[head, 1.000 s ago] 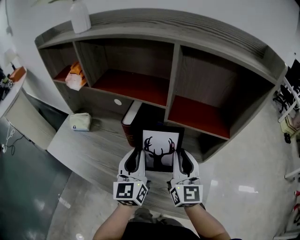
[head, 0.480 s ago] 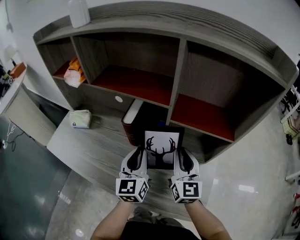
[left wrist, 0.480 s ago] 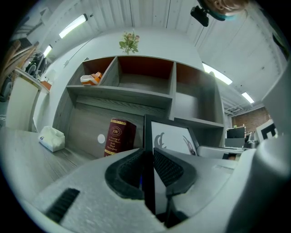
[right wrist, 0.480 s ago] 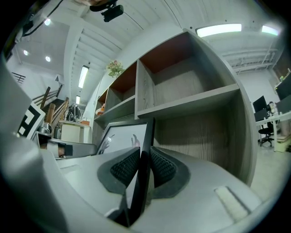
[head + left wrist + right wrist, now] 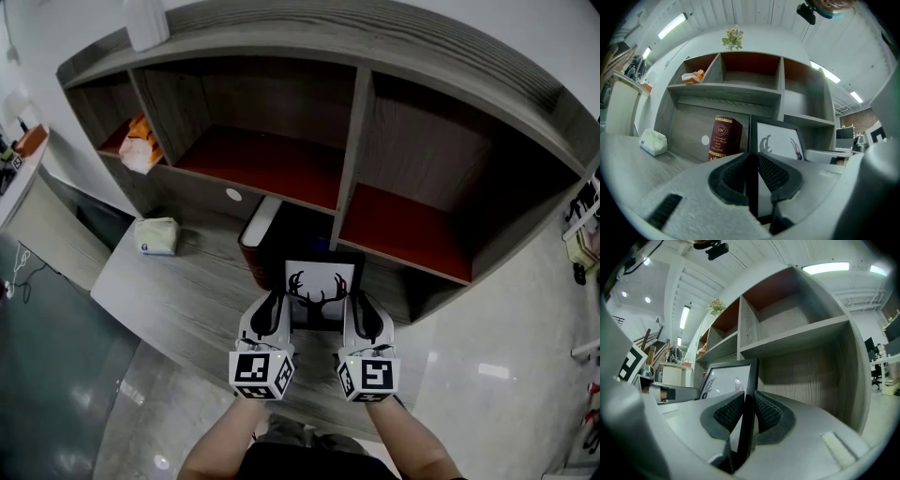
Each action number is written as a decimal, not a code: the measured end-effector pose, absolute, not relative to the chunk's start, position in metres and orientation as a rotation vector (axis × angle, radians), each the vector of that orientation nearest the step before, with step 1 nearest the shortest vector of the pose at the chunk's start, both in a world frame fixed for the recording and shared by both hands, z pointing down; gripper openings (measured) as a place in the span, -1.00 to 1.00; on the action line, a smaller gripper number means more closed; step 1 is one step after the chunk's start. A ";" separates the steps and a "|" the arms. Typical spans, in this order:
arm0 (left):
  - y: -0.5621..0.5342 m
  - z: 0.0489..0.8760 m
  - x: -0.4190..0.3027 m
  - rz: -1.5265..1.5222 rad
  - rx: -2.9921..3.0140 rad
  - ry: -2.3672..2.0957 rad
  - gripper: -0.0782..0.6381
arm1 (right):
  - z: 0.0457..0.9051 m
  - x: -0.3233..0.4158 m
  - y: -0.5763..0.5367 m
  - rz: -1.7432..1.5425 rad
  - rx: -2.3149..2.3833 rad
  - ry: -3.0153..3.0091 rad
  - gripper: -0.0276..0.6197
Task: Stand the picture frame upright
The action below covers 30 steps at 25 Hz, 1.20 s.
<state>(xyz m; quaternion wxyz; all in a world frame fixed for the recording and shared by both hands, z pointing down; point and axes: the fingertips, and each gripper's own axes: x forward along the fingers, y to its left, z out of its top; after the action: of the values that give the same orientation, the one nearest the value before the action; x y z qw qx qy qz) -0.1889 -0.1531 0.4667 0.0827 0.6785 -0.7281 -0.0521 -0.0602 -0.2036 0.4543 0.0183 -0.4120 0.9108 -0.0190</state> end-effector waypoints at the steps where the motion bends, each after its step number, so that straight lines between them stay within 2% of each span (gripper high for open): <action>1: -0.154 0.468 -0.189 -0.150 2.025 -2.173 -0.64 | 0.455 -0.061 -0.205 -0.059 -1.281 2.831 -0.72; 30: -0.181 0.511 -0.193 -0.018 2.017 -2.111 -0.63 | 0.499 -0.061 -0.226 -0.090 -1.361 2.935 -0.77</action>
<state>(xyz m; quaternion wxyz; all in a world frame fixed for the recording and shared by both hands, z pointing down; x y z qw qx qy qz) -0.1928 -0.1810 0.5107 0.1106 0.6866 -0.7186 -0.0062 -0.0615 -0.2261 0.4989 -0.0472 -0.4201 0.9058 -0.0278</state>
